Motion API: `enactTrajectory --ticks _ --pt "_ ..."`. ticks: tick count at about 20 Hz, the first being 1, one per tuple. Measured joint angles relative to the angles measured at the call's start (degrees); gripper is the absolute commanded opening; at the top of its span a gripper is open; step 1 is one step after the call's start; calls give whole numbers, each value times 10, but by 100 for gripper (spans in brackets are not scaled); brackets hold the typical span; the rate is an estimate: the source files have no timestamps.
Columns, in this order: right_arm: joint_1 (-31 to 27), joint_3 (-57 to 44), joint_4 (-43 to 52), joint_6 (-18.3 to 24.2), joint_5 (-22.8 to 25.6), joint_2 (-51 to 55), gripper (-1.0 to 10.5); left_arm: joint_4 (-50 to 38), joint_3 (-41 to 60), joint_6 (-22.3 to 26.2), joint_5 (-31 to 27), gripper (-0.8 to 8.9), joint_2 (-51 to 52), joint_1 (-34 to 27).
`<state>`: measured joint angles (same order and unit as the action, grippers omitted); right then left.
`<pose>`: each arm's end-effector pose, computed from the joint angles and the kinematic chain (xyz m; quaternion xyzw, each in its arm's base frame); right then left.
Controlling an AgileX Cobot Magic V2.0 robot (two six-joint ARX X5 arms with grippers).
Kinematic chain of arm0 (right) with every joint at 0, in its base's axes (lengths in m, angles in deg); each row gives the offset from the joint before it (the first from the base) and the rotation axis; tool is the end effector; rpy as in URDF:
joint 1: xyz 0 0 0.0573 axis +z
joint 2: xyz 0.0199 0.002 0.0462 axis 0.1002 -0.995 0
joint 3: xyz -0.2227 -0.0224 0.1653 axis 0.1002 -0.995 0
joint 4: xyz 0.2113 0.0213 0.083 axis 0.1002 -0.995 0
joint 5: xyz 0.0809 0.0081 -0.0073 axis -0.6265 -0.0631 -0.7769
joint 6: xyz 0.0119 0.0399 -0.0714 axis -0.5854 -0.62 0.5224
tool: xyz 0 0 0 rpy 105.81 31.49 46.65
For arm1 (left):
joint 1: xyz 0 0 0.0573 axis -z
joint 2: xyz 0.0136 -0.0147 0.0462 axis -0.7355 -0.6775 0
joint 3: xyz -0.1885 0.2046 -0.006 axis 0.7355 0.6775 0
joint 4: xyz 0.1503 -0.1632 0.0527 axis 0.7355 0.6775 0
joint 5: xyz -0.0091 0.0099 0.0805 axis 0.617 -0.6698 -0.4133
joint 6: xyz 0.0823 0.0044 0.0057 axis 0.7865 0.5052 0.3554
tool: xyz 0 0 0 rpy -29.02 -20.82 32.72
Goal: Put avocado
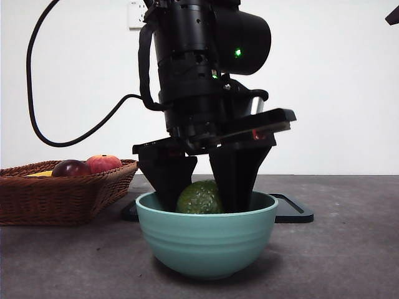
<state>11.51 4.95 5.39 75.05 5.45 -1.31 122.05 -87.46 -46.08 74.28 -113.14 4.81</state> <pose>0.1029 0.0664 0.3060 0.0750 0.2782 0.3605 0.8872 0.2172 -0.2938 0.1781 0.1850 0.6411 -0.3118 0.6765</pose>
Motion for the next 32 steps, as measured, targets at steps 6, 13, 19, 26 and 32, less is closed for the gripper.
enactTrajectory --ticks 6,13,19,26,32 --pt "0 0 0 0 0 0 609 4 0 0 0 279 -3 0" --pt "0 0 0 0 0 0 608 37 -16 0 1 540 -3 2" --pt "0 0 0 0 0 0 608 42 -32 0 1 528 45 11" --pt "0 0 0 0 0 0 609 43 -35 5 -39 528 231 10" --pt "0 0 -3 0 0 0 608 93 -36 18 -140 528 398 9"
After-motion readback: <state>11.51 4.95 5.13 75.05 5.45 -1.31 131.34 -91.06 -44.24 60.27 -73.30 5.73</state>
